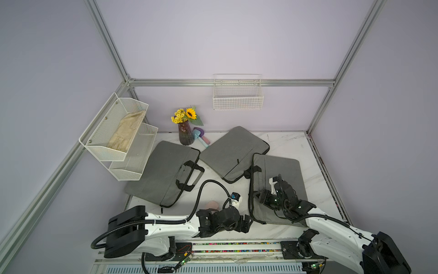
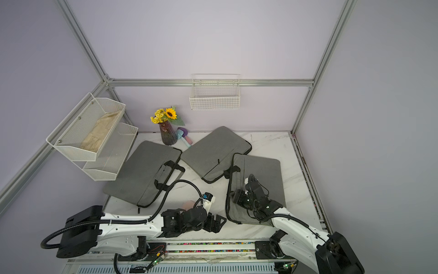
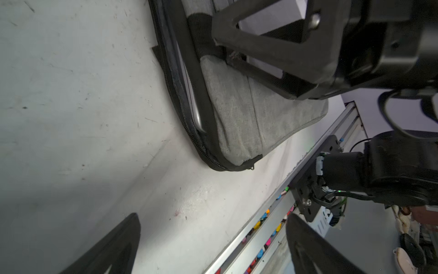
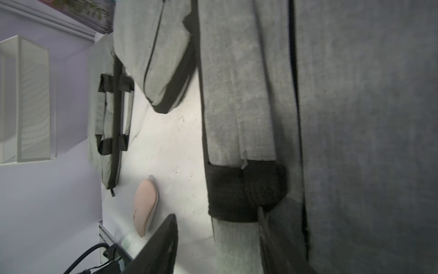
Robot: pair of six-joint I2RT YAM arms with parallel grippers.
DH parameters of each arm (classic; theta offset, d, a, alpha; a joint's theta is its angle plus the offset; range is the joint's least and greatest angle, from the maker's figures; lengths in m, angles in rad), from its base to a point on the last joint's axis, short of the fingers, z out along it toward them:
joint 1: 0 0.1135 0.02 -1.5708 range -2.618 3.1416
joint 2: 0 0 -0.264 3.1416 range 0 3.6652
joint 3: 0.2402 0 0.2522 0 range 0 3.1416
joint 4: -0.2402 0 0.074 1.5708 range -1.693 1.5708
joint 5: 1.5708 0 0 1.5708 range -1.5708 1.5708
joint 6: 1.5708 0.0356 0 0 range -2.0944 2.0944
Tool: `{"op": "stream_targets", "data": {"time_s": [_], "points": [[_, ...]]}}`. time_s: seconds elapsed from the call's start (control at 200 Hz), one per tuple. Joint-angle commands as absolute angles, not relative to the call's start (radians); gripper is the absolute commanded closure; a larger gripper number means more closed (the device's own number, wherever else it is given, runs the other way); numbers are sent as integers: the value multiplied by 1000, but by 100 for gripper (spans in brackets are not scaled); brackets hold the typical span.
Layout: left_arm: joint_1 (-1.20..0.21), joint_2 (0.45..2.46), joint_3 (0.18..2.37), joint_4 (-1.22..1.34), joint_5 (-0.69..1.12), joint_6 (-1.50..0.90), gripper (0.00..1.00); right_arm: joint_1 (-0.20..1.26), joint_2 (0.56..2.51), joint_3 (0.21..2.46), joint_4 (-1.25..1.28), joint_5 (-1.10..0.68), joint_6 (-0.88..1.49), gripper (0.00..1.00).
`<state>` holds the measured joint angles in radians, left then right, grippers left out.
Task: Put the mouse into the laptop bag
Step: Move the zippered laptop bag to the center of the board.
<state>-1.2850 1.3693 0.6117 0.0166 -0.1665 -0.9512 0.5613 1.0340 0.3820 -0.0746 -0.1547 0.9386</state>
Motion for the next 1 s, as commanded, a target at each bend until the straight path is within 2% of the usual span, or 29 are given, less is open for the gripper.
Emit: {"op": "stream_targets", "data": {"time_s": [0.0,0.19,0.415,0.58,0.66,0.835,0.995], "points": [[-1278,1491,713,112,-164,-979,6,566,1105,395,-8,-81,953,45],[-1210,1672,816,158,-93,-958,11,559,1119,420,-13,2,966,44],[-1114,1834,899,317,97,-922,22,493,1153,435,-14,-24,949,44],[-1069,1947,1017,296,172,-898,41,380,1083,408,-31,-58,935,44],[-1069,1994,1104,232,177,-867,46,325,1034,390,-41,-91,922,44],[-1046,2080,1235,146,169,-835,47,292,1033,403,-53,-103,895,43],[-981,2159,1304,159,237,-839,47,289,1078,456,-83,-105,875,42]]}}
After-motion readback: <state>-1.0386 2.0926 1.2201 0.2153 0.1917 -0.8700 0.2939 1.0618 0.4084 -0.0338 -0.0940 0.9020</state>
